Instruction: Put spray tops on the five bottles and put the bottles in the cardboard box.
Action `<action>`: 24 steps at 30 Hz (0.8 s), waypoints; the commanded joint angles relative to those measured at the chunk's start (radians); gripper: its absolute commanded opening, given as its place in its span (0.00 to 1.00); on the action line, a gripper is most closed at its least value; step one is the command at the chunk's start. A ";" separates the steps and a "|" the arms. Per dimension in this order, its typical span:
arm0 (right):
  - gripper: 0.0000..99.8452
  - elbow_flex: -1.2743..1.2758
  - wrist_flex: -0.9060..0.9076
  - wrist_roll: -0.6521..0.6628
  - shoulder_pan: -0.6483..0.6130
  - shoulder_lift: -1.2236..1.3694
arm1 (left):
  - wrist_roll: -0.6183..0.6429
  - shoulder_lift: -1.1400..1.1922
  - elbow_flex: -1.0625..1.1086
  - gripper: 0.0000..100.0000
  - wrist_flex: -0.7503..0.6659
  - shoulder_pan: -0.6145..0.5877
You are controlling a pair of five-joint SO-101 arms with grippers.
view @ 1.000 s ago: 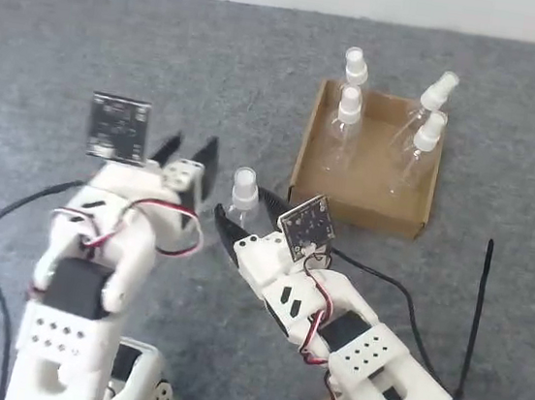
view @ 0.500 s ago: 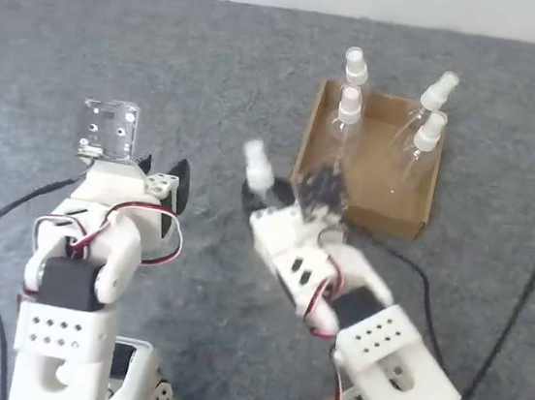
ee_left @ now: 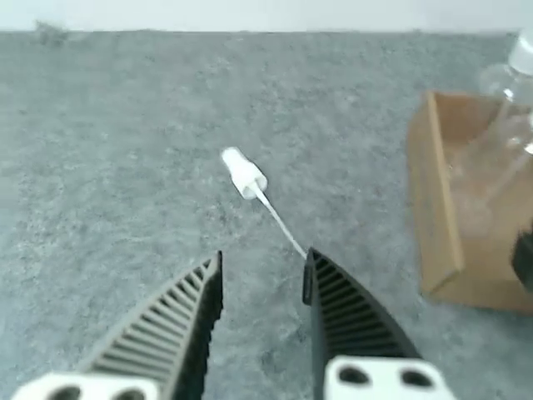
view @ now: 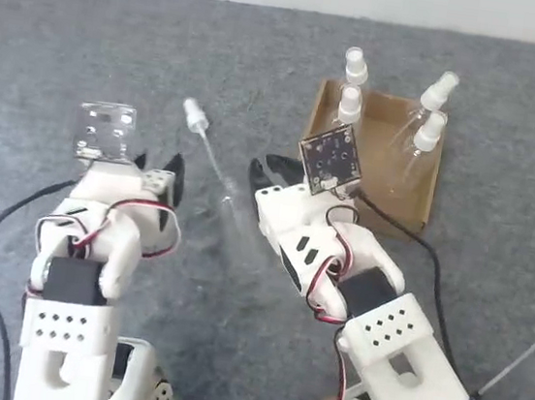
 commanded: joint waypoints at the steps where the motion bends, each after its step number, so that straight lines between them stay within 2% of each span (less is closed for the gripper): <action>1: 0.01 0.009 0.015 -0.005 -0.010 -0.030 | 0.000 -0.015 -0.007 0.15 -0.080 -0.114; 7: 0.01 -0.015 0.117 -0.005 -0.163 -0.018 | 0.055 -0.008 -0.007 0.15 -0.103 -0.187; 11: 0.01 -0.114 0.197 -0.005 -0.173 0.105 | 0.060 -0.008 -0.007 0.15 -0.104 -0.219; 18: 0.01 -0.371 0.280 -0.006 -0.177 0.487 | 0.058 -0.012 0.027 0.15 -0.143 -0.229; 20: 0.05 -0.419 0.278 -0.006 -0.177 0.584 | 0.058 -0.008 0.039 0.15 -0.166 -0.232; 24: 0.19 -0.477 0.269 -0.011 -0.177 0.742 | 0.057 -0.006 0.048 0.15 -0.173 -0.226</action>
